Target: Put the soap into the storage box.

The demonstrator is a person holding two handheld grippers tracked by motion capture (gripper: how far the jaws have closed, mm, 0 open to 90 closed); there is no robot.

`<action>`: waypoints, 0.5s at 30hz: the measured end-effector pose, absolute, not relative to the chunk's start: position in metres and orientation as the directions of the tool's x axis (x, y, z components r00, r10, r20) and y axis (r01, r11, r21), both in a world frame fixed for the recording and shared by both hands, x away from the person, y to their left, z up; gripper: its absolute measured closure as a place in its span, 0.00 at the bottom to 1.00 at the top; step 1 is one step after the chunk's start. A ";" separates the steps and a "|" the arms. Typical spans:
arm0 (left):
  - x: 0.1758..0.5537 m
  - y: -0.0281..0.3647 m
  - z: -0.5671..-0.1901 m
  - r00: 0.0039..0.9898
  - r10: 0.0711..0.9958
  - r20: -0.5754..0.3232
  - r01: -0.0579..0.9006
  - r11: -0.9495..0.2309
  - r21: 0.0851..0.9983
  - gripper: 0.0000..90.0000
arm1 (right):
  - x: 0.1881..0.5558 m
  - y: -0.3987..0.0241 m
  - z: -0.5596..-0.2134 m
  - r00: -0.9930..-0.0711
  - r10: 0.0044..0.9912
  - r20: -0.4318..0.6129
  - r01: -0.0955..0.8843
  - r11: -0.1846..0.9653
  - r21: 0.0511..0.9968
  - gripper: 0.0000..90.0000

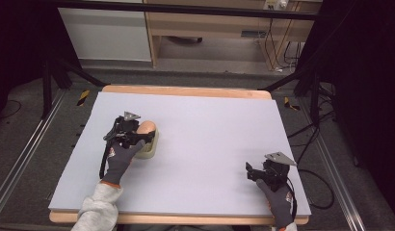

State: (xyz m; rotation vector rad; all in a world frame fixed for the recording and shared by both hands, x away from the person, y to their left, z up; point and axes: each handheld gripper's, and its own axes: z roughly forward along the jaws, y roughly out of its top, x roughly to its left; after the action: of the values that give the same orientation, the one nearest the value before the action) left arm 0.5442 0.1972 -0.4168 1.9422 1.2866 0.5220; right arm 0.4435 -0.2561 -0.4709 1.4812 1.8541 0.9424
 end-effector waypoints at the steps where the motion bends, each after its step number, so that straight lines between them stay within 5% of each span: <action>1: 0.545 0.197 -0.418 0.414 0.908 -0.061 0.610 -0.227 0.759 0.36 | 0.444 -0.256 -0.471 -0.215 0.976 -0.011 0.566 0.134 0.813 0.06; 15: 0.550 0.204 -0.427 0.396 0.917 -0.052 0.624 -0.227 0.748 0.36 | 0.443 -0.254 -0.471 -0.221 0.975 -0.014 0.563 0.139 0.815 0.06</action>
State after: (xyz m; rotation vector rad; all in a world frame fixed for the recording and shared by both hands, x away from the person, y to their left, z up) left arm 0.5498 0.2039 -0.4269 1.9517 1.3163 0.5312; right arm 0.4434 -0.2542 -0.4707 1.4724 1.8573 0.9450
